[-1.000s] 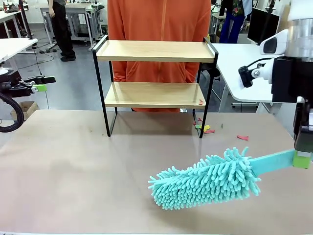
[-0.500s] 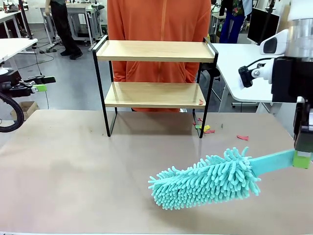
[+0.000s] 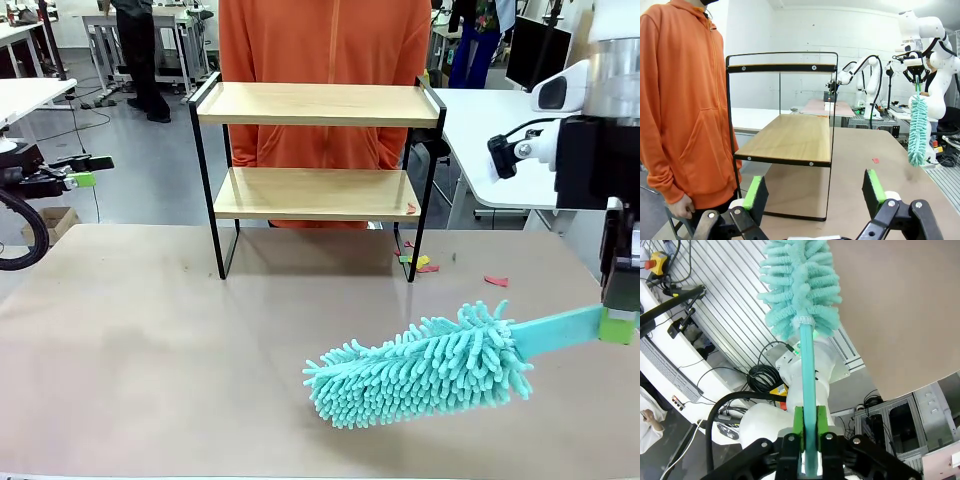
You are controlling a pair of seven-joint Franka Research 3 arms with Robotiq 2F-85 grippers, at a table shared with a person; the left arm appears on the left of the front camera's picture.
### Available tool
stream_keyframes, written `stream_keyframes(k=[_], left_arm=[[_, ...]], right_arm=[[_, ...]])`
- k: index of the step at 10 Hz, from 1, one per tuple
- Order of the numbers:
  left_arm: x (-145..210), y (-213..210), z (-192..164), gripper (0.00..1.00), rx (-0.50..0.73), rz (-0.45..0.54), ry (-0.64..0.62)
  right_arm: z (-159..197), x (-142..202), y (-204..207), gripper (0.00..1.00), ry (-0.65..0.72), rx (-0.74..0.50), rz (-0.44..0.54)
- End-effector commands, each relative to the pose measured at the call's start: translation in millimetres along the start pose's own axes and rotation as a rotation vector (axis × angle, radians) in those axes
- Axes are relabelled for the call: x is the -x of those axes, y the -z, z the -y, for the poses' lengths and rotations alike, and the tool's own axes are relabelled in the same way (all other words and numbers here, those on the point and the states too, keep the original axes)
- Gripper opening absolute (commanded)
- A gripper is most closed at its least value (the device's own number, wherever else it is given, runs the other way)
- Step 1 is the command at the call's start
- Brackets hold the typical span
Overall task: Clean the shelf.
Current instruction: Hand the Duster back to the human.
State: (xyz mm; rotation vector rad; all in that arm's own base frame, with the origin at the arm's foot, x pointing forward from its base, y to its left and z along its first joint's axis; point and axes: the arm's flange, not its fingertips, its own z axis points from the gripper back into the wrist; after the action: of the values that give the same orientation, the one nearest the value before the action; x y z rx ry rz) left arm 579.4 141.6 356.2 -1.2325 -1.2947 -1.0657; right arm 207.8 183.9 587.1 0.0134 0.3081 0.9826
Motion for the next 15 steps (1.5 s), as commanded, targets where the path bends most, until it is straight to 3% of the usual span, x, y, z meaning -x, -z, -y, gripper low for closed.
stream_keyframes(k=[1, 5, 7, 9, 10, 11, 12, 15], left_arm=[[0.0, 0.0, 0.0, 1.00, 0.000, 0.000, 0.000], [-61.8, 40.0, 101.9, 1.00, 0.011, -0.094, 0.019], [-84.8, 60.6, 161.9, 1.00, -0.025, -0.117, 0.020], [-81.2, 79.6, 203.5, 1.00, -0.112, -0.112, -0.030], [-79.5, 86.9, 216.1, 1.00, -0.094, -0.058, -0.041], [-75.2, 88.3, 213.4, 1.00, -0.188, -0.019, -0.123], [-73.8, 75.2, 206.0, 1.00, -0.066, -0.105, -0.013], [-73.8, 75.2, 206.0, 1.00, -0.066, -0.105, -0.013]], right_arm=[[0.3, -5.8, -15.5, 0.13, -0.072, 0.049, 0.076], [86.4, -39.7, -45.0, 0.13, -0.370, 0.081, 0.315], [123.0, -47.4, -41.4, 0.13, -0.412, 0.076, 0.346], [136.5, -39.1, -43.1, 0.13, -0.460, 0.094, 0.412], [138.3, -33.3, -43.0, 0.13, -0.428, 0.102, 0.440], [134.6, -46.0, -39.6, 0.13, -0.419, 0.099, 0.354], [134.6, -46.0, -39.6, 0.13, -0.419, 0.099, 0.354], [134.6, -46.0, -39.6, 0.13, -0.419, 0.099, 0.354]])
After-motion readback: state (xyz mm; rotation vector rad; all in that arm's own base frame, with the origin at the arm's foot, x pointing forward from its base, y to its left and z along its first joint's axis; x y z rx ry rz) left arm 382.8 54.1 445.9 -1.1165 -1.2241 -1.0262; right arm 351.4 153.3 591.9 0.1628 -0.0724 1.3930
